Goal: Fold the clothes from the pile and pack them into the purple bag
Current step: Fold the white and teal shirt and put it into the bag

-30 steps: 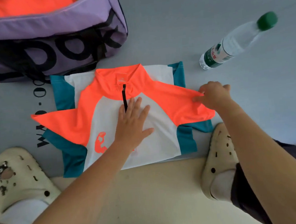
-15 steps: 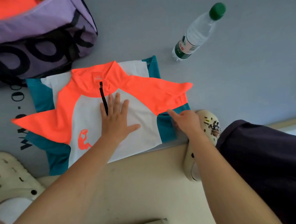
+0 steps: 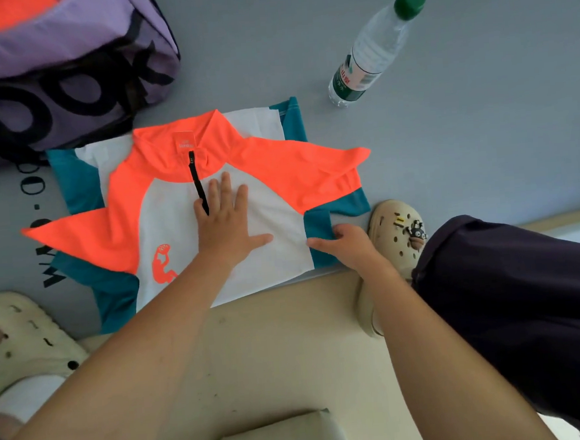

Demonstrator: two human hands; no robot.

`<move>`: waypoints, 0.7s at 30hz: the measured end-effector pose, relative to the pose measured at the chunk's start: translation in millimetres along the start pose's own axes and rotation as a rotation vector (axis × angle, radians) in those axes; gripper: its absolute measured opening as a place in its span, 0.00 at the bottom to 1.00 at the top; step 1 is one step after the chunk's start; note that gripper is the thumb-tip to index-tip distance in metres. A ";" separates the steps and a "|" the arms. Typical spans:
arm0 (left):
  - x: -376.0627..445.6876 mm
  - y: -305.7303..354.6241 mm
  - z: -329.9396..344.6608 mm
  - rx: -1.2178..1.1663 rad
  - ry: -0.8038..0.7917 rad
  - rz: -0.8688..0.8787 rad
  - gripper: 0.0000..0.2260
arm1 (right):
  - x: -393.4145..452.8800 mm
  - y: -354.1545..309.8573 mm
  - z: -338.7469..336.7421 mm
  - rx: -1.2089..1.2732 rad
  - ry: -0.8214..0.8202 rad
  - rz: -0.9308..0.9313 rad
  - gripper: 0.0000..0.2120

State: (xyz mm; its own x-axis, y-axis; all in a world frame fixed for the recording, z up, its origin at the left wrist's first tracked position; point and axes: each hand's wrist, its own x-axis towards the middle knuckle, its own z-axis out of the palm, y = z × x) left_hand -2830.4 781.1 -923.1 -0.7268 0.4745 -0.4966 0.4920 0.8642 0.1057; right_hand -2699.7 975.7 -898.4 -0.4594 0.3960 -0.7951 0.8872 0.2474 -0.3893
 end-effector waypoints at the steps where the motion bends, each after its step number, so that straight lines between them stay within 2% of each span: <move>1: 0.3 -0.3 -0.4 0.003 0.000 0.002 0.49 | -1.4 4.0 -0.7 -0.020 -0.018 0.004 0.17; 4: -0.9 -3.2 1.4 0.016 0.009 0.017 0.50 | -7.4 13.1 -2.2 0.132 0.042 -0.030 0.11; 6: -1.5 -5.3 3.7 0.018 0.019 0.031 0.50 | -10.9 16.3 -2.3 0.174 0.085 -0.027 0.12; 8: -1.5 -5.7 5.1 0.021 0.017 0.035 0.50 | -10.0 17.9 -1.3 0.047 0.110 -0.013 0.14; 11: -2.4 -4.2 6.1 0.023 0.000 0.028 0.51 | -6.5 13.4 -1.4 -0.288 0.076 0.007 0.12; 12: -3.0 -3.8 6.4 0.016 -0.003 0.026 0.51 | -5.8 9.1 -2.7 -0.335 0.082 0.024 0.12; 14: -4.2 -3.4 6.5 0.014 -0.012 0.025 0.51 | -3.2 -1.0 -8.7 -0.269 0.207 0.023 0.13; 16: -4.5 -2.9 6.3 0.026 -0.022 0.024 0.51 | 3.0 -18.1 -18.6 -0.150 0.417 -0.081 0.10; 18: -3.5 -2.0 5.9 0.027 -0.019 0.027 0.51 | 17.7 -38.7 -30.9 -0.110 0.559 -0.233 0.09; 21: -3.0 -0.8 4.9 0.021 -0.016 0.031 0.51 | 46.0 -70.4 -49.1 -0.281 0.538 -0.357 0.22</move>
State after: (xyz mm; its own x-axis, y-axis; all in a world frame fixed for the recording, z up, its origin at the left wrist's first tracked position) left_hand -2826.3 778.2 -925.9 -0.7038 0.4979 -0.5067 0.5241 0.8454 0.1028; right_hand -2785.4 1019.9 -884.8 -0.7420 0.6127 -0.2722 0.6671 0.6341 -0.3910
